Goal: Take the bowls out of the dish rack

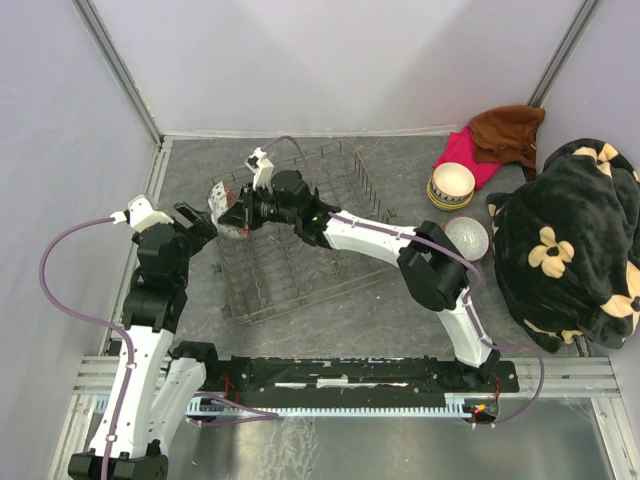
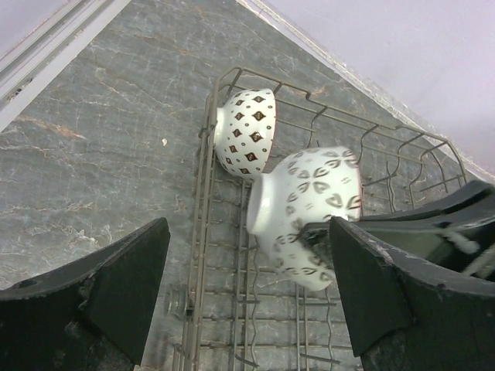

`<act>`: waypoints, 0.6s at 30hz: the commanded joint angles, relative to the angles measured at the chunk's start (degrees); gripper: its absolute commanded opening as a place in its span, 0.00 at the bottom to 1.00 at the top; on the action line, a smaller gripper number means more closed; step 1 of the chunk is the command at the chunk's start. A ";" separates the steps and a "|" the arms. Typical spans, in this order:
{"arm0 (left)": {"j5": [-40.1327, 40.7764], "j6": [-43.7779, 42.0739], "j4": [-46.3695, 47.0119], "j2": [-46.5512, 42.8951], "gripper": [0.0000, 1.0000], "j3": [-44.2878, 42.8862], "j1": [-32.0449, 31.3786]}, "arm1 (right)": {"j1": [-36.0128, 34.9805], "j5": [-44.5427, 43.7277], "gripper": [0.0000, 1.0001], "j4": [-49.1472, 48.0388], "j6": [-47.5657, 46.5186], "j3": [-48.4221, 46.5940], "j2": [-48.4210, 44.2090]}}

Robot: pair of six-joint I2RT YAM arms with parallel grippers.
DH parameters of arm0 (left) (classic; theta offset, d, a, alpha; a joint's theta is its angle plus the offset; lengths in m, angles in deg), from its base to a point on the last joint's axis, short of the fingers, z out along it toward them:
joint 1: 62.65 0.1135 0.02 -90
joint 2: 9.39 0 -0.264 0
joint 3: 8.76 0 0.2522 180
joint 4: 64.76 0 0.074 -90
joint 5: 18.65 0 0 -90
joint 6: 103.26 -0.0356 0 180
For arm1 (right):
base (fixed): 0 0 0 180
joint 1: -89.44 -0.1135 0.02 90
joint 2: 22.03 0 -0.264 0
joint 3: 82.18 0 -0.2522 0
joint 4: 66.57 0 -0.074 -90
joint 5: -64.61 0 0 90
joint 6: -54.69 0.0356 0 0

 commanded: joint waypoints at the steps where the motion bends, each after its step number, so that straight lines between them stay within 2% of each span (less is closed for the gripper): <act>1: 1.45 -0.38 0.25 -1.07 0.90 -1.55 -0.02 | 0.32 -1.90 0.01 -5.75 -2.74 0.64 -6.64; 9: 1.69 -0.30 -0.08 -1.41 0.90 -1.64 -0.03 | 0.43 -5.99 0.01 -2.28 -7.04 4.72 -13.81; 13: 1.62 -0.19 -0.02 -1.17 0.90 -1.98 -0.04 | 0.62 -12.42 0.01 4.72 -12.72 7.92 -19.89; 18: 1.05 0.44 0.54 -0.90 0.90 -2.01 -0.03 | 2.65 -24.28 0.01 18.35 -18.79 11.38 -28.87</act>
